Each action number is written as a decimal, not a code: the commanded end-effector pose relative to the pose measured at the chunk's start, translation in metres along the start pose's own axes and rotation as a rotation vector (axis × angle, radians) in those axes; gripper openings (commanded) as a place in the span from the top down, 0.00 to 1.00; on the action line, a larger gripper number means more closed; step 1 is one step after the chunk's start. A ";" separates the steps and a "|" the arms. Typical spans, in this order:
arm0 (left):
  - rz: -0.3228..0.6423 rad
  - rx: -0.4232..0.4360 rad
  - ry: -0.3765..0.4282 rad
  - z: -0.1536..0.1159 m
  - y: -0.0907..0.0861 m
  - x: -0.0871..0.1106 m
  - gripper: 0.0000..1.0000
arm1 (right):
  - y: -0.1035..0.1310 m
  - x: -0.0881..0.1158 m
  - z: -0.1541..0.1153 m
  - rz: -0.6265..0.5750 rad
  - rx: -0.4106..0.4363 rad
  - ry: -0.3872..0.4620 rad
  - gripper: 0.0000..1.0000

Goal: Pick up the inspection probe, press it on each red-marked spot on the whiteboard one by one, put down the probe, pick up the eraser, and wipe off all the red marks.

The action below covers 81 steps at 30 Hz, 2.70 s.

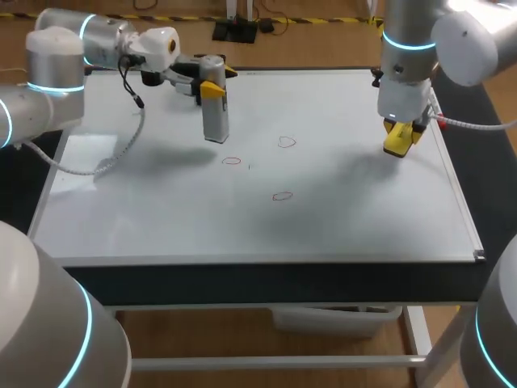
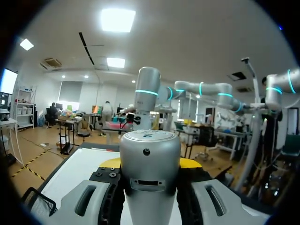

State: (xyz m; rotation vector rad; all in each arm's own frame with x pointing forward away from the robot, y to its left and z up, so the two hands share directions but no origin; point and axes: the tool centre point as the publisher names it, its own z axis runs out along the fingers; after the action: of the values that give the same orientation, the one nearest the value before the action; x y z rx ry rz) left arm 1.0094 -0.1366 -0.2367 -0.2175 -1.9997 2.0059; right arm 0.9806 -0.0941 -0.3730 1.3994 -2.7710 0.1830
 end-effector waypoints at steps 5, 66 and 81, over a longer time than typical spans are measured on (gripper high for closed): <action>0.022 0.000 -0.020 0.014 0.008 0.010 1.00 | 0.000 0.001 -0.002 -0.001 0.002 0.003 1.00; 0.069 0.007 -0.001 0.025 0.042 0.016 1.00 | 0.000 0.001 -0.002 -0.001 0.002 0.003 1.00; 0.102 0.003 0.015 0.026 0.043 0.024 1.00 | 0.000 0.001 -0.002 -0.001 0.002 0.003 1.00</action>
State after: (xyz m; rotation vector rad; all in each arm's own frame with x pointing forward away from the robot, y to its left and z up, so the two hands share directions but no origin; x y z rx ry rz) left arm 0.9777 -0.1531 -0.2772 -0.3411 -2.0070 2.0597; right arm 0.9808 -0.0939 -0.3729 1.3989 -2.7699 0.1843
